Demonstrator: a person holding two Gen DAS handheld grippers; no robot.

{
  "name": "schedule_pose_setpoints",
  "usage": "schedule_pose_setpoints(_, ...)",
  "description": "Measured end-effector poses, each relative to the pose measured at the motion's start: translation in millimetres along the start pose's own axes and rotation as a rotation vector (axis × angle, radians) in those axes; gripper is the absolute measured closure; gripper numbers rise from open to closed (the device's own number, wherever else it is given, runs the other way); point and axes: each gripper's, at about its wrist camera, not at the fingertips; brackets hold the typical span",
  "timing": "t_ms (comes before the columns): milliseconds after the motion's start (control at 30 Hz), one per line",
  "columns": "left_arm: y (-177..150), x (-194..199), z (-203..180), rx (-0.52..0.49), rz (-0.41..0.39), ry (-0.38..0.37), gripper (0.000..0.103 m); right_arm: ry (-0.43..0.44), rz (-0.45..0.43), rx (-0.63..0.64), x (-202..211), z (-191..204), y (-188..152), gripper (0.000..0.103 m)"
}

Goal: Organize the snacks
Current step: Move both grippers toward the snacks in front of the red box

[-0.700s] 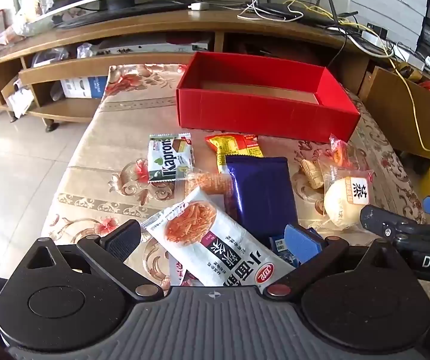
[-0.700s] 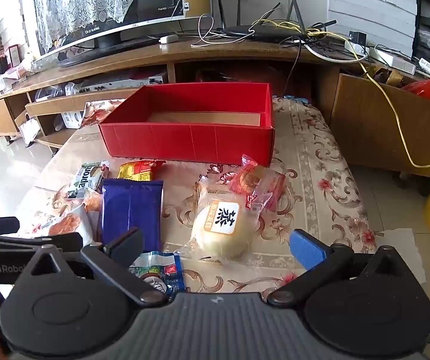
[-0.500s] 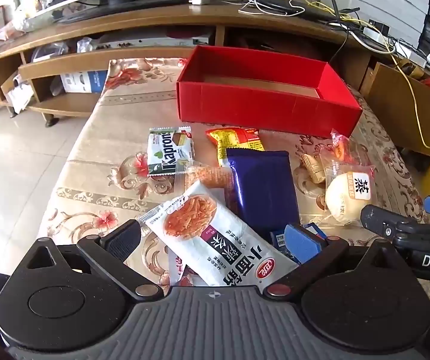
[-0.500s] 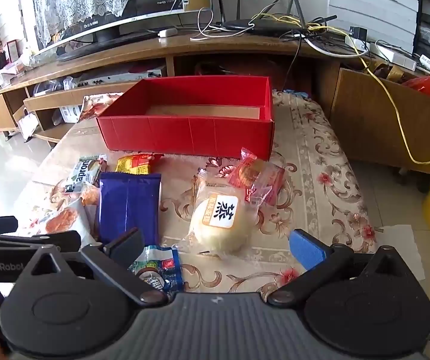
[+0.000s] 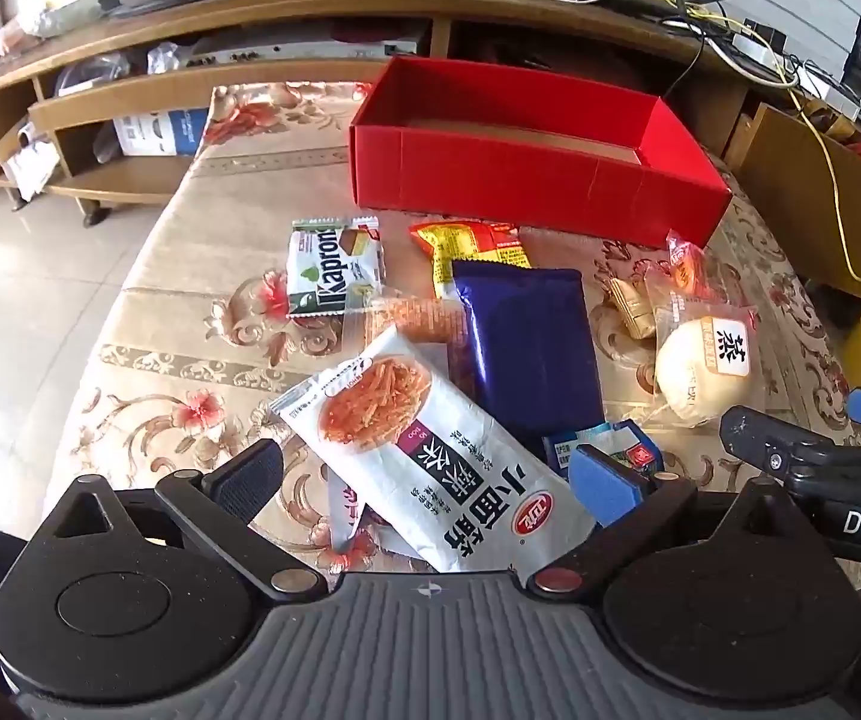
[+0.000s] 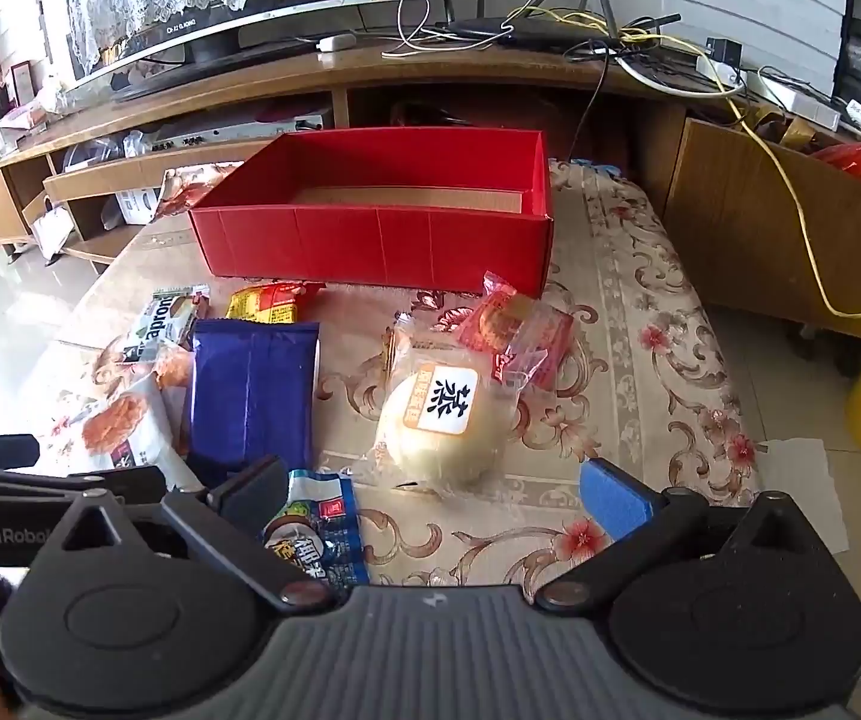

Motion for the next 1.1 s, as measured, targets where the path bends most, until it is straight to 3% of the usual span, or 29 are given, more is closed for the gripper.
schedule_pose_setpoints(1100, -3.1, -5.5, 3.0, 0.008, 0.033, 0.003, 0.002, 0.001, 0.048, 0.010, -8.5, 1.1, -4.8, 0.000)
Point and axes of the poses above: each gripper's, at about its wrist camera, not at the fingertips, and x roughly against the way its jaws point, z to its left, y to its top, and after that the axes turned 14 degrees about -z, right-handed
